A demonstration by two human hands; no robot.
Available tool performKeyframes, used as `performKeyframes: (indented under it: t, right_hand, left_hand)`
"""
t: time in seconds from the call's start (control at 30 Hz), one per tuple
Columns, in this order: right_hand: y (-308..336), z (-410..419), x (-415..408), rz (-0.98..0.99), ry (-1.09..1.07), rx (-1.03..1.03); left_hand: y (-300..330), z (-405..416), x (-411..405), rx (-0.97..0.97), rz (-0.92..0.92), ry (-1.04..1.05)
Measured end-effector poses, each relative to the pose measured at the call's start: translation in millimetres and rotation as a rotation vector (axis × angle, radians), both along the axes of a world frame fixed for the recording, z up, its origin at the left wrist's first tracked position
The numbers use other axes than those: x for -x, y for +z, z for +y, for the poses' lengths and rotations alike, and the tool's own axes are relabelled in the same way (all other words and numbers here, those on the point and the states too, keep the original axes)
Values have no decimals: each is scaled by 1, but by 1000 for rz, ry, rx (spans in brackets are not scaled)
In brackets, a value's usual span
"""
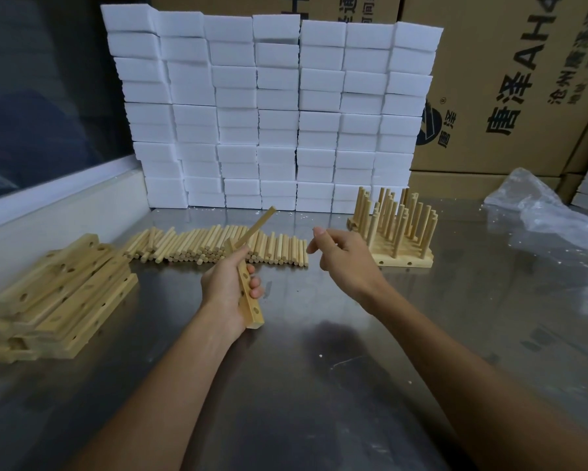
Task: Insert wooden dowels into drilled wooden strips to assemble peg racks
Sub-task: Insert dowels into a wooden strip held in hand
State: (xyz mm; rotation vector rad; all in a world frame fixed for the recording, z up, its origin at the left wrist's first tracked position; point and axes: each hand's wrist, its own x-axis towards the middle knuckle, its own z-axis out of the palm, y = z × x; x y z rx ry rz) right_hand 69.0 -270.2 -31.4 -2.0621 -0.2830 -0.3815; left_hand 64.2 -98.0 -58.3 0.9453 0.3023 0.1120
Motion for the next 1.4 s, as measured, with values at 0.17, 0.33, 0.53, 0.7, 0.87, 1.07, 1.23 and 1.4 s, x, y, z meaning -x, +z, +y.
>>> performKeyframes:
  t: [0.17, 0.33, 0.53, 0.7, 0.87, 1.07, 1.23, 1.4]
  right_hand:
    - [1, 1, -1, 132, 54, -191]
    - [-3, -1, -3, 17, 3, -111]
    - [-1, -4, -3, 118, -11, -362]
    - [1, -3, 3, 216, 77, -361]
    - [3, 8, 7, 276, 172, -290]
    - [-3, 8, 6, 61, 48, -142]
    - [-2, 13, 4, -47, 22, -28]
    - [-3, 26, 12, -156, 98, 187]
  left_hand:
    - [1, 1, 2, 13, -10, -21]
    - [2, 1, 3, 28, -17, -21]
    - [2, 3, 3, 33, -19, -26]
    - [2, 4, 4, 68, -25, -35]
    - [2, 4, 4, 68, -23, -31]
    - [2, 3, 5, 57, -26, -30]
    - [5, 0, 6, 50, -38, -18]
    - [6, -6, 7, 35, -12, -45]
